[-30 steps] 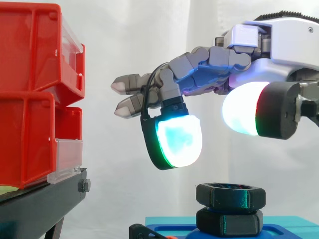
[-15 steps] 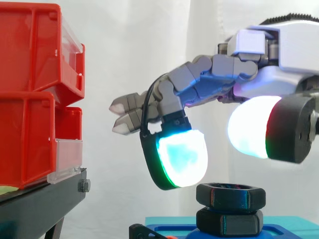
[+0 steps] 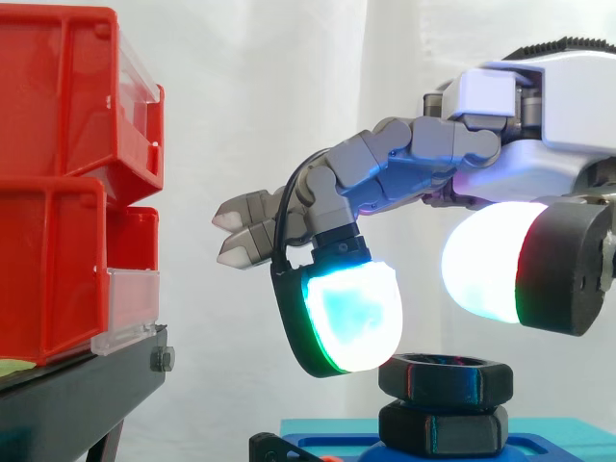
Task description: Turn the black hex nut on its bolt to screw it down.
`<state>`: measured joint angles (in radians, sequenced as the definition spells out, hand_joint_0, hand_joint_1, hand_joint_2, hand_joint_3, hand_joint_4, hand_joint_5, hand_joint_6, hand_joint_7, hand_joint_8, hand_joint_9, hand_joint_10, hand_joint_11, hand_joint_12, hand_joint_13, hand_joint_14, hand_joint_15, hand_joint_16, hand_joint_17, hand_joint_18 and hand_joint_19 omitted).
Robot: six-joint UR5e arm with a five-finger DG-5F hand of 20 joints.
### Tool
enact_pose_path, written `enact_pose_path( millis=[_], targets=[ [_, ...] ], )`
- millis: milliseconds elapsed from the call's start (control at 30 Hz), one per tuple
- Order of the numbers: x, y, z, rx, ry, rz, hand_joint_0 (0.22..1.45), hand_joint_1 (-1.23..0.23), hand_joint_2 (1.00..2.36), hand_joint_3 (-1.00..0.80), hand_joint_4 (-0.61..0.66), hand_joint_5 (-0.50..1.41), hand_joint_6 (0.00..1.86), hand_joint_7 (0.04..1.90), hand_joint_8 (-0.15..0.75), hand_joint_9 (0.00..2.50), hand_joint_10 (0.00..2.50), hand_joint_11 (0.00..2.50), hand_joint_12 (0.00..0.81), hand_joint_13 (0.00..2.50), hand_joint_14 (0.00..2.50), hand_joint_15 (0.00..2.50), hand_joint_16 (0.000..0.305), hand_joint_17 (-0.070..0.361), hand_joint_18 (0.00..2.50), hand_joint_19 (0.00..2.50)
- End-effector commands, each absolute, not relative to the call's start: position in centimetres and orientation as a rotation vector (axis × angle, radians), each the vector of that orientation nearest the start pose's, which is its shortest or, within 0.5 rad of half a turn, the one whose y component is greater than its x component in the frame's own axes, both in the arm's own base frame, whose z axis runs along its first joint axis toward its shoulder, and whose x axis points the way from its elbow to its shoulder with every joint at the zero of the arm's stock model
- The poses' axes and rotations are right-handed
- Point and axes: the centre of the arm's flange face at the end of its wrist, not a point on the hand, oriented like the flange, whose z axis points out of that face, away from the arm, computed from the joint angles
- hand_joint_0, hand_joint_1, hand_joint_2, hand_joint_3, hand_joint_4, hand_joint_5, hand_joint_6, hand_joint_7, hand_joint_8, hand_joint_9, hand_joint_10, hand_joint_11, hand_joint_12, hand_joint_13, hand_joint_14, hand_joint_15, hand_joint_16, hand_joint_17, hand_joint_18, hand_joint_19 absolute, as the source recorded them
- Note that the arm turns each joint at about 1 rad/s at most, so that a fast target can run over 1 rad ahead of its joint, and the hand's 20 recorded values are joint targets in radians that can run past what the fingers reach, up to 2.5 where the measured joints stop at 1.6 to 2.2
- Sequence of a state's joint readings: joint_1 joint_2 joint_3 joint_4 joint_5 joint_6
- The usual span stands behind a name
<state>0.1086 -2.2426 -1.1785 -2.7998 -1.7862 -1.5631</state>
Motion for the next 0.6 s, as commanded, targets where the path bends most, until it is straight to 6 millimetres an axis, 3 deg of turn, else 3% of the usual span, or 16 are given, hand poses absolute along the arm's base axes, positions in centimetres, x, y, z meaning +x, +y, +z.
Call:
enact_pose_path(
  millis=[0,567],
  targets=[
    [75.22,-2.93,29.26,-0.25,1.499,0.257,0.49,-0.33,1.0,-0.5,0.25,-0.11,0.59,1.35,0.265,0.49,0.0,0.0,0.329,0.3,0.0,0.0,0.058,0.131,0.33,0.04],
    [75.04,-2.95,29.07,-0.25,1.517,0.258,0.5,-0.33,1.0,-0.5,0.24,-0.12,0.59,1.36,0.259,0.47,0.0,0.0,0.329,0.29,0.0,0.0,0.058,0.131,0.33,0.05]
  ],
)
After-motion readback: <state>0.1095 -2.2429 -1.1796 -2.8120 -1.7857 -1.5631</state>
